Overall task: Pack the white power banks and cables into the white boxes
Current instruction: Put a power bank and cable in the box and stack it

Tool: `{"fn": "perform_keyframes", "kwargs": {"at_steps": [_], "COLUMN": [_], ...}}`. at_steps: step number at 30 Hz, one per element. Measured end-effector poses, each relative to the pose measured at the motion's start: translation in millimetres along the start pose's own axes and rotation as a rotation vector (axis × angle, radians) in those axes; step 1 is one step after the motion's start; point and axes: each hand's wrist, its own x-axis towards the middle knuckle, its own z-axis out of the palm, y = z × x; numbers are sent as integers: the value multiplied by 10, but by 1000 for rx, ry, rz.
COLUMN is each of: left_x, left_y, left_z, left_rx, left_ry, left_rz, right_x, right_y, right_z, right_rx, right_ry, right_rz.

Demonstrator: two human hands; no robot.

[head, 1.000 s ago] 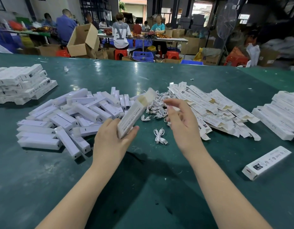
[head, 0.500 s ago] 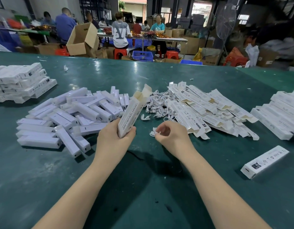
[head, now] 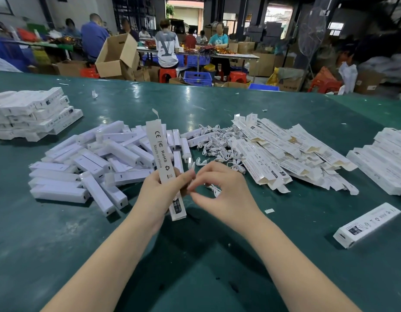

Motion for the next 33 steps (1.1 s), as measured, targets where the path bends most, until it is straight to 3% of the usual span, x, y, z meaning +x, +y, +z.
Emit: {"fn": "perform_keyframes", "kwargs": {"at_steps": [9,13,27,33], "left_x": [-5,-8,23,-6], "left_y": [-12,6,29,100], "left_z": [-11,-17,-44,-5], "left_rx": [38,36,-301,-415], "left_ry": [-139,-168,-185,-204], "left_rz": [-45,-66,-248,-246], "right_x": [7,13,34,44], "right_y": [24,9,-33,-46], "right_z": [-42,-75,-117,-111], "right_rx": [-46,-8,190,179], "right_ry": [-166,-100,21,188], "right_rz": [107,123,164,144]}}
